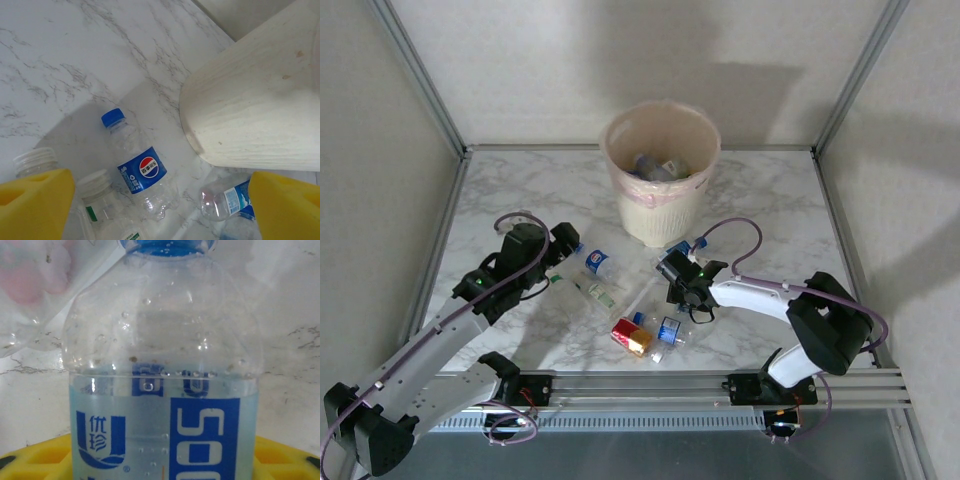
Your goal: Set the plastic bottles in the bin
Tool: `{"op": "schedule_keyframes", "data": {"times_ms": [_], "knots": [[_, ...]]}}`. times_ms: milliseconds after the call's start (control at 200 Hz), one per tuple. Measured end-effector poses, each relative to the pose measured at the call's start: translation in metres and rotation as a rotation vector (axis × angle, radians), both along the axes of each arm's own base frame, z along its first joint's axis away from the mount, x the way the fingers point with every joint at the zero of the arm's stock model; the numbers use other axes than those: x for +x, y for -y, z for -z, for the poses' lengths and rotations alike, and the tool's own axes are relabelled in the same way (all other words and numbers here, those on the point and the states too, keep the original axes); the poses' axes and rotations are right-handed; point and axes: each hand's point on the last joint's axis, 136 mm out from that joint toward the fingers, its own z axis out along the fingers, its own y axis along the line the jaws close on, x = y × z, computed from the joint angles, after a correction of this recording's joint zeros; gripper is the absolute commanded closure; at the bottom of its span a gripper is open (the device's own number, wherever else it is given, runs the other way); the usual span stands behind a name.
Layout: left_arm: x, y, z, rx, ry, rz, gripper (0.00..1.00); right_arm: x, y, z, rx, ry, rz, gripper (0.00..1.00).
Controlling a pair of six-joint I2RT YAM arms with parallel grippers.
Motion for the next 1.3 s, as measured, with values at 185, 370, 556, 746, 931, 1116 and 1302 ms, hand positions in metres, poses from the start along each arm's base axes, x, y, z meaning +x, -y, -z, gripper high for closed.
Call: {"op": "schedule_keyframes", "data": {"times_ms": [185, 370, 556, 746, 931, 1116, 1302], "knots": [[0.001, -0.002, 0.0, 0.0, 0.0, -0.006, 0.12, 0.001, 0.007, -0.016, 0.009, 0.037, 0.02, 0.47], [0.0, -0.003, 0.006, -0.001, -0.013, -0.01, 0.13, -0.001, 0.02, -0.048, 0.038, 0.11, 0.043, 0.46], [-0.001, -0.004, 0.012, -0.009, -0.025, -0.019, 0.14, -0.003, 0.039, -0.09, 0.038, 0.186, 0.072, 0.47], [0.001, -0.001, 0.012, -0.022, -0.025, -0.015, 0.15, 0.017, 0.043, -0.18, 0.106, 0.354, 0.105, 0.46], [0.001, 0.0, 0.013, -0.025, -0.031, -0.011, 0.15, 0.038, 0.043, -0.279, 0.185, 0.544, 0.108, 0.47], [0.001, 0.001, 0.017, -0.031, -0.036, -0.013, 0.16, 0.064, 0.028, -0.349, 0.207, 0.674, 0.073, 0.47], [0.001, 0.001, 0.018, -0.032, -0.04, -0.014, 0.16, 0.105, 0.007, -0.38, 0.186, 0.743, 0.041, 0.46]]}}
